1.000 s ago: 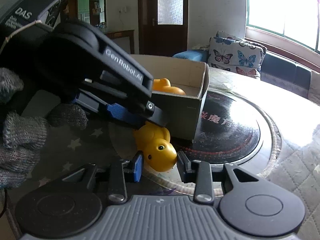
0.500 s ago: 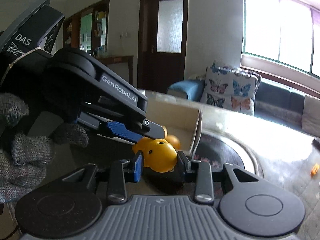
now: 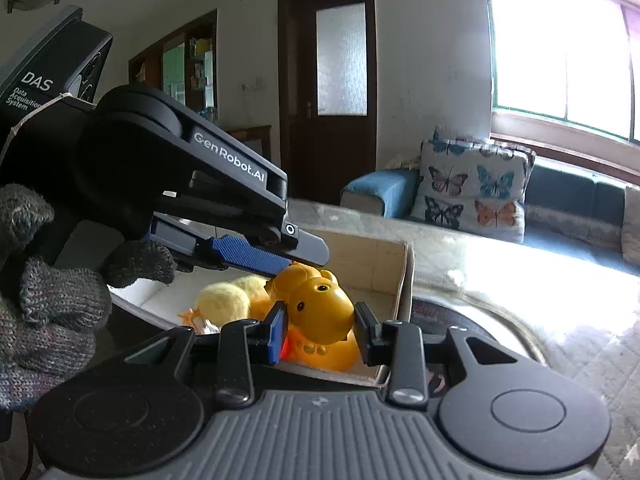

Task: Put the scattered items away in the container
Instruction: 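Carry the duck into the box and open the left tool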

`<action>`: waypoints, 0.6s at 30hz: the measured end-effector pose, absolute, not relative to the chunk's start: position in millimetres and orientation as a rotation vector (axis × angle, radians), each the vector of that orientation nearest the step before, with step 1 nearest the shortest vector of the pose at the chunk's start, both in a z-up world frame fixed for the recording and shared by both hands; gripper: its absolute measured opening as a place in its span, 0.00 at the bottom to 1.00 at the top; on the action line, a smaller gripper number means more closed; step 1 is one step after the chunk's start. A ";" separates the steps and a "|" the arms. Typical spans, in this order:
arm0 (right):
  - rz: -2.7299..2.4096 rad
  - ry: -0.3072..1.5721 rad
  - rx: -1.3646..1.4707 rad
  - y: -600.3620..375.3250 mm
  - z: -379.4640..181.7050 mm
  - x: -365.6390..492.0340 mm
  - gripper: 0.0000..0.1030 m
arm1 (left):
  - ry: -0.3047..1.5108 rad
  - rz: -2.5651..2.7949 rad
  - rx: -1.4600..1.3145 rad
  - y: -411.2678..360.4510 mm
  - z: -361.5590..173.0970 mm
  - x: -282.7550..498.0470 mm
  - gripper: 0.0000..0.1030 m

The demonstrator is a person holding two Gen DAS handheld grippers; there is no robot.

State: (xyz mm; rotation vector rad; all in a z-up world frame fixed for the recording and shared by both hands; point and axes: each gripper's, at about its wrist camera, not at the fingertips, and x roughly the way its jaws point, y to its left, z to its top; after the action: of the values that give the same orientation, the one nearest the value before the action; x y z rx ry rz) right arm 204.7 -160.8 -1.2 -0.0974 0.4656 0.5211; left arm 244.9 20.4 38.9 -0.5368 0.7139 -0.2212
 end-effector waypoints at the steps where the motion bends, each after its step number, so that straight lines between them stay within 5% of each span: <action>1: 0.514 0.470 -0.100 -161.2 -3.3 205.4 0.35 | 0.717 -0.229 -0.543 20.7 36.7 244.9 0.28; 15: 0.466 0.468 -0.102 -167.7 -4.2 179.2 0.35 | 0.688 -0.224 -0.508 26.7 41.5 214.7 0.28; 18: 0.457 0.476 -0.088 -169.4 -2.7 170.3 0.49 | 0.682 -0.231 -0.486 26.5 44.7 203.3 0.29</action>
State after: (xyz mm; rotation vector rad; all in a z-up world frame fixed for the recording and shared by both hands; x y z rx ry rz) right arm 170.3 -169.4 -2.7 -0.0884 0.4757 0.4574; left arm 203.3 26.5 44.7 -0.4863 0.6815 -0.2307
